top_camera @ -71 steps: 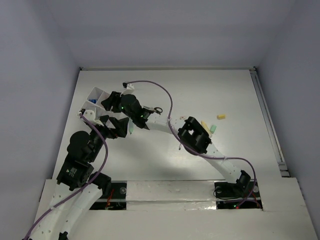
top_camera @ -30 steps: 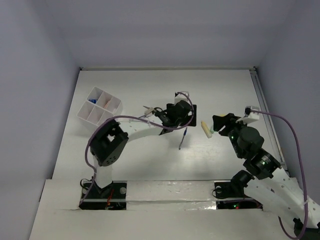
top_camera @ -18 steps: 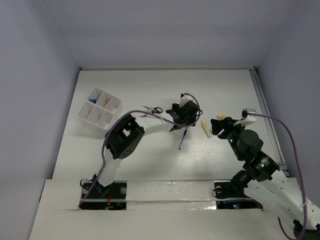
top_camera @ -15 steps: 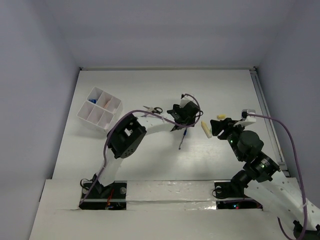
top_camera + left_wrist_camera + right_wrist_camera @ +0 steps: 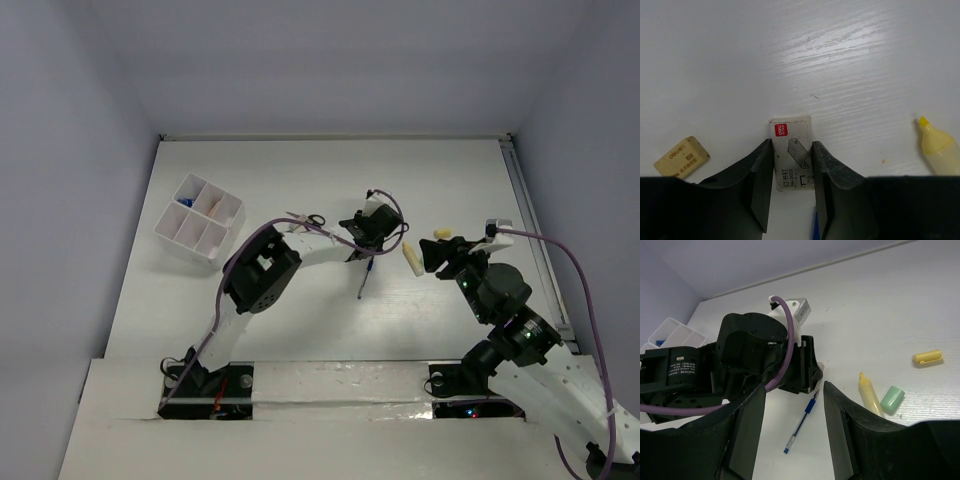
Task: Sort the stationery into containers
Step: Pick up the stationery from the center of the board, then place the stationery in the storage box, then pick up the scissors from the center of the board.
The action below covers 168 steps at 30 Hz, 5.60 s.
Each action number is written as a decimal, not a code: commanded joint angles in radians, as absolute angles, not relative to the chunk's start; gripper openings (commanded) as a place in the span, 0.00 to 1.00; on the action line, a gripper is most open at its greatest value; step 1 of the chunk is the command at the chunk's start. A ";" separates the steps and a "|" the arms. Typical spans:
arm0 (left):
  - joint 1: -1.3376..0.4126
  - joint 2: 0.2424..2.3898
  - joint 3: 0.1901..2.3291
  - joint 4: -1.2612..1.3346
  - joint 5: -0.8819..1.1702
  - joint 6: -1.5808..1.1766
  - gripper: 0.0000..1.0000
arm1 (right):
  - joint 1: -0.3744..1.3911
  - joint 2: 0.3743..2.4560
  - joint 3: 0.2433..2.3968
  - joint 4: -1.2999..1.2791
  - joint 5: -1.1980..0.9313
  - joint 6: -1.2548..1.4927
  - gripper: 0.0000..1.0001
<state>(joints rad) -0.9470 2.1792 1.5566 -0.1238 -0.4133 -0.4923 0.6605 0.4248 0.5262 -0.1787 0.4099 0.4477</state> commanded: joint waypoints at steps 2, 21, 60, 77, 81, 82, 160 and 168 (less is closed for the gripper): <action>-0.939 2.021 1.585 -0.080 -0.471 -0.398 0.09 | 0.660 0.420 0.523 -0.123 0.400 0.428 0.55; -0.404 1.531 1.309 -0.448 -0.367 -0.149 0.04 | 0.660 0.497 0.502 -0.089 0.285 0.423 0.56; -0.183 1.743 1.450 -0.468 -0.600 0.074 0.08 | 0.660 0.459 0.499 -0.110 0.244 0.414 0.55; -0.192 1.746 1.378 -0.422 -0.664 0.110 0.19 | 0.660 0.457 0.499 -0.110 0.249 0.413 0.55; -0.192 1.753 1.374 -0.422 -0.676 0.107 0.23 | 0.660 0.451 0.499 -0.115 0.250 0.413 0.55; -0.192 1.755 1.374 -0.423 -0.678 0.106 0.23 | 0.660 0.451 0.499 -0.114 0.250 0.413 0.55; -0.445 0.830 0.844 -0.052 0.058 -0.291 0.96 | 0.692 1.515 1.057 -0.124 -0.041 0.295 0.37; -0.445 0.663 0.758 0.024 0.097 -0.295 0.99 | 0.712 1.868 1.373 -0.250 -0.011 0.261 0.36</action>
